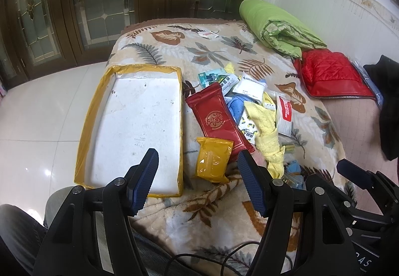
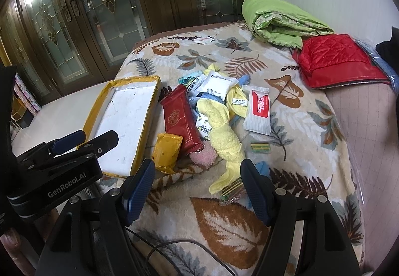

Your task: Organize soft objects

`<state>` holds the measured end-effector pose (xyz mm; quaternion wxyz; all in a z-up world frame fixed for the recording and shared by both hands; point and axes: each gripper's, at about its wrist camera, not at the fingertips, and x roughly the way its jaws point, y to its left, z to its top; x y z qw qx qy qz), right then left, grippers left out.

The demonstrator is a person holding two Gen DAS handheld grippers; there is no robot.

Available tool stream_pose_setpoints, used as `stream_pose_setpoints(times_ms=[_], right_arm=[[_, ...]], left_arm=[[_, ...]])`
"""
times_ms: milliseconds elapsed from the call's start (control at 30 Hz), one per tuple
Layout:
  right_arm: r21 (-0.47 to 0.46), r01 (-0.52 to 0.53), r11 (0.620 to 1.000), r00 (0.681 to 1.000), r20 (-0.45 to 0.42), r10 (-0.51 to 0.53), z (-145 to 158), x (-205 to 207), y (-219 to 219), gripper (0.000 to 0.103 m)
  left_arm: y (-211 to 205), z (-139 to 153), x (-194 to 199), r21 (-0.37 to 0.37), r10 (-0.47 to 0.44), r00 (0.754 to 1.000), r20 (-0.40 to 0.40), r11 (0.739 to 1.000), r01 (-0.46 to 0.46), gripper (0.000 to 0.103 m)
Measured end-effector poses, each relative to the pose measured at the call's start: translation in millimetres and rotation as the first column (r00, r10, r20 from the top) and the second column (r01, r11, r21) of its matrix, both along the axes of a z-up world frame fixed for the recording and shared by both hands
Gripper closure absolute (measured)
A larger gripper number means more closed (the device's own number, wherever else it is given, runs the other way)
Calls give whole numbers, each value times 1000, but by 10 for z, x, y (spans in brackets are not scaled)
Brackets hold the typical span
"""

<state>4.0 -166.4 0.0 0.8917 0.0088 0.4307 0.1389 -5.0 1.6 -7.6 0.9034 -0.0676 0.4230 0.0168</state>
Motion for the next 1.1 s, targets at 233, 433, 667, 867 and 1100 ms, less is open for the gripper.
stream_pose_setpoints(times_ms=[233, 433, 667, 867, 1100], right_arm=[[1, -3, 1000, 1000, -1, 3, -1, -2, 0, 32], [1, -2, 1000, 1000, -2, 2, -1, -4, 10, 32], [0, -1, 1000, 1000, -2, 1, -3, -3, 9, 32], [0, -2, 1000, 1000, -2, 2, -2, -2, 11, 32], [1, -2, 1000, 1000, -2, 2, -2, -2, 9, 32]], left_arm=[[-11, -7, -14, 0, -3, 1000, -1, 1000, 3, 36], [-29, -9, -26, 1, 1, 1000, -3, 1000, 0, 36], [-18, -6, -11, 1, -3, 1000, -4, 1000, 3, 36], [-16, -2, -7, 1, -1, 1000, -5, 1000, 1, 36], [-21, -8, -20, -3, -1, 1000, -5, 1000, 1, 36]])
